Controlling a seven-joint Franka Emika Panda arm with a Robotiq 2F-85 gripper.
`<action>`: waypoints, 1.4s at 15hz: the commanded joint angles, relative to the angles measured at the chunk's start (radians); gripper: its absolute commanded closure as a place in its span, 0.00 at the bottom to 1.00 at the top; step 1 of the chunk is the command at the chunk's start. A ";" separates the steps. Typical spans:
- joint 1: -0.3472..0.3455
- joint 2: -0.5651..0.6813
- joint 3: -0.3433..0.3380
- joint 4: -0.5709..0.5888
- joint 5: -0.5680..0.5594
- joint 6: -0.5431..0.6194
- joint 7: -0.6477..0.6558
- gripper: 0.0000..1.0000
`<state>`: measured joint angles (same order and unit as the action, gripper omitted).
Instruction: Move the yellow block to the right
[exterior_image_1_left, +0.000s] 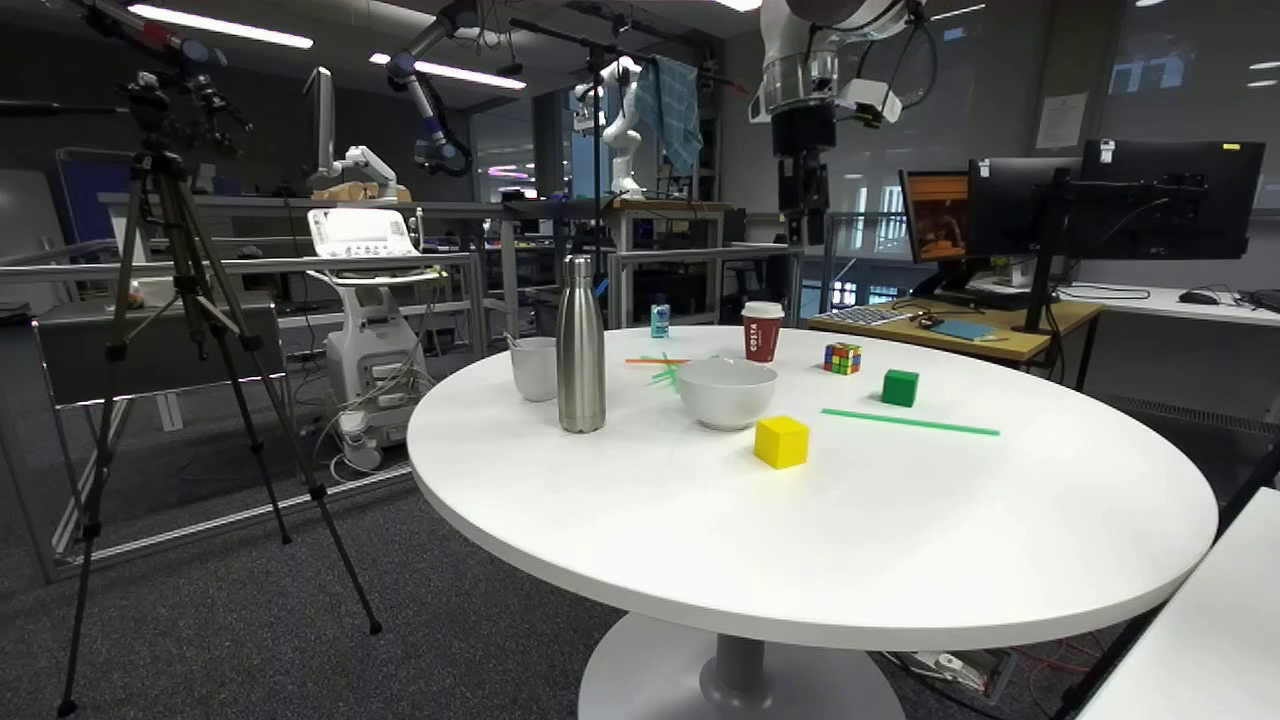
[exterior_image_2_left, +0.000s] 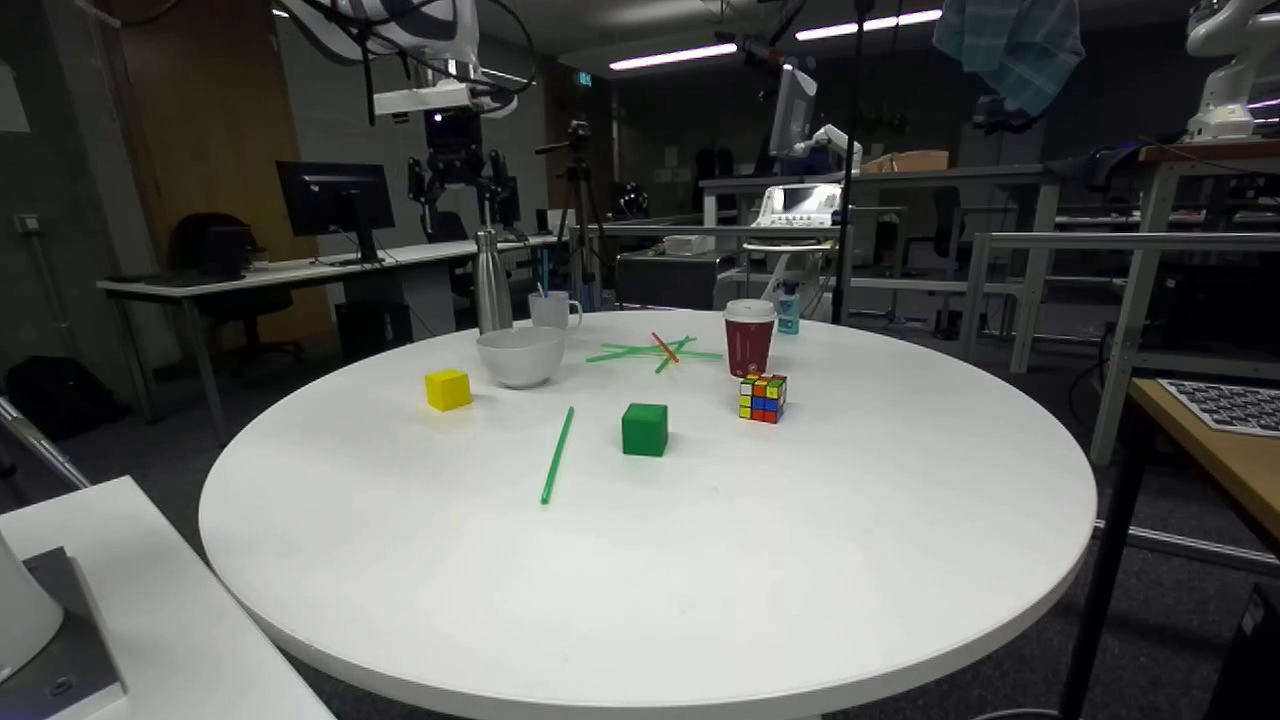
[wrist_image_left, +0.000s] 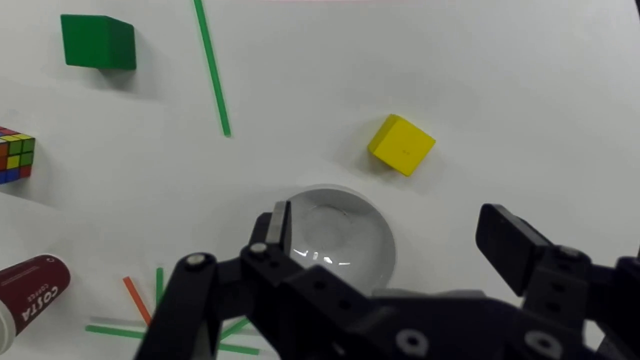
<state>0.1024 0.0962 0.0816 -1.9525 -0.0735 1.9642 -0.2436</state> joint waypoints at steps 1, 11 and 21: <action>-0.009 0.096 0.004 0.118 0.062 -0.041 0.067 0.00; 0.004 0.097 0.007 0.034 0.122 0.031 0.285 0.00; 0.026 0.059 0.035 -0.229 0.181 0.215 0.368 0.00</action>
<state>0.1210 0.1992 0.1113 -2.0994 0.0920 2.1152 0.1036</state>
